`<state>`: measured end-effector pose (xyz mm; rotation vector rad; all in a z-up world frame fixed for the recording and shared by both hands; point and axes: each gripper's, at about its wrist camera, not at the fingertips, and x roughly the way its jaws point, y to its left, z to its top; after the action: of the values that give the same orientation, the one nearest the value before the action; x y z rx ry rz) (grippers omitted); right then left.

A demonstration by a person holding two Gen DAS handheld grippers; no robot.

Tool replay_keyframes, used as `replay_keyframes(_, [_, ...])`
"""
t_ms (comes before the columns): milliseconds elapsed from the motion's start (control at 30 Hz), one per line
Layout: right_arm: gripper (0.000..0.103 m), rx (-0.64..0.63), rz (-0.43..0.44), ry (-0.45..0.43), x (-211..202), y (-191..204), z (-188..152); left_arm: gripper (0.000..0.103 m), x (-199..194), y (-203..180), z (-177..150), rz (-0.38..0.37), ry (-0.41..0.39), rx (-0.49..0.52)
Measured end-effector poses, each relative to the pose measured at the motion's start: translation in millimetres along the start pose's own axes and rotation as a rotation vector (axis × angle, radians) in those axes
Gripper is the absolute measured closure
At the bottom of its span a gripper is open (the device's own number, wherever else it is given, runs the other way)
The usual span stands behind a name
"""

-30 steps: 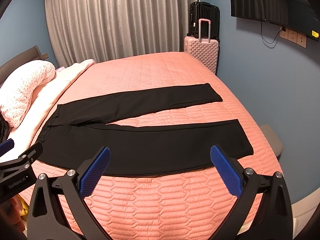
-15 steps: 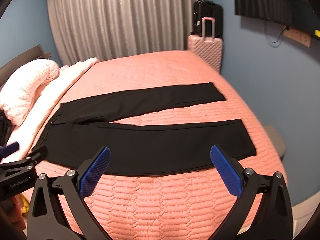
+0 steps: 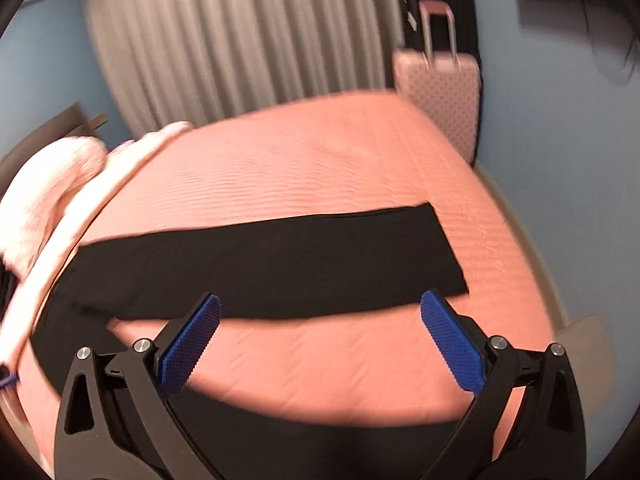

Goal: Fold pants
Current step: 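Grasp the hem of one black trouser leg with both grippers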

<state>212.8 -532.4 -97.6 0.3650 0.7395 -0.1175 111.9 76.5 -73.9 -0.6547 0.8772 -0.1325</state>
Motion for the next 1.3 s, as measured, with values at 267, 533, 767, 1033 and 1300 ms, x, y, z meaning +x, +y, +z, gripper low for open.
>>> replay_keyframes(267, [0.005,0.037,-0.044,0.174,166,-93,65,0.006,93,-17,56,0.262,0.016,0.131])
replay_keyframes(533, [0.034,-0.158,-0.084,0.230,216,-85,55,0.006,139,-53,131,0.395,-0.030,0.527])
replay_keyframes(767, [0.085,-0.140,-0.051,0.222,209,-87,57,0.005,188,21,273,0.577,-0.010,0.473])
replay_keyframes(1033, [0.084,-0.079,-0.065,0.178,209,-88,53,0.008,261,111,390,0.792,0.013,0.425])
replay_keyframes(1300, [0.092,-0.020,-0.136,0.172,209,-76,57,0.082,269,109,379,0.588,0.073,0.402])
